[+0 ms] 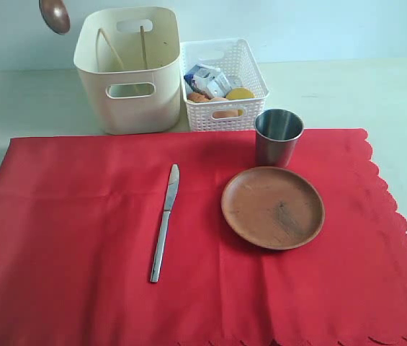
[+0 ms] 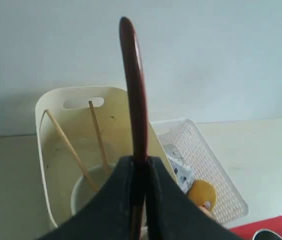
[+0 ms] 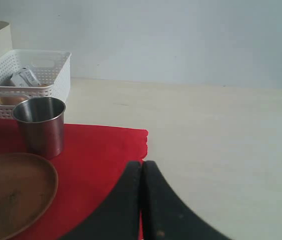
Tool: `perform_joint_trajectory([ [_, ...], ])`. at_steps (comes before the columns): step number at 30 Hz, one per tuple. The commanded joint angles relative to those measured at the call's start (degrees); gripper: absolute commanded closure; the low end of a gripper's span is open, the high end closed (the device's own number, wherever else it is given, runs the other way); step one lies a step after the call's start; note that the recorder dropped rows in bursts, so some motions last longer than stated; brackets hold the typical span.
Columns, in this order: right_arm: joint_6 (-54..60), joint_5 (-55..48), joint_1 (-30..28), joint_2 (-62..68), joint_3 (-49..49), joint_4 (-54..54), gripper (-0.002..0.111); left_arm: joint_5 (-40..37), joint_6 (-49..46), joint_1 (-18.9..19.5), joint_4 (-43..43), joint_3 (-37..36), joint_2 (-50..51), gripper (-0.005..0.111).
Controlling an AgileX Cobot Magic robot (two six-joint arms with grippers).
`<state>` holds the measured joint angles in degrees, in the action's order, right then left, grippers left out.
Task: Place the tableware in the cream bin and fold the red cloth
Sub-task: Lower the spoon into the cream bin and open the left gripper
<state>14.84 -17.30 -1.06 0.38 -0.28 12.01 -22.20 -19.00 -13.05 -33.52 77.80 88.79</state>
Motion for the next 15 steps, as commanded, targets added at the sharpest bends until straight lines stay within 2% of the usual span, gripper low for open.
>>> perform_joint_trajectory([
  [1, 0.1, 0.7, -0.3, -0.4, 0.3, 0.0, 0.108, 1.1, -0.3, -0.1, -1.5, 6.8, 6.0, 0.107],
  [15, 0.1, 0.6, -0.3, -0.4, 0.3, 0.0, 0.108, 4.8, -3.3, -0.1, -1.6, 18.2, 23.5, 0.107],
])
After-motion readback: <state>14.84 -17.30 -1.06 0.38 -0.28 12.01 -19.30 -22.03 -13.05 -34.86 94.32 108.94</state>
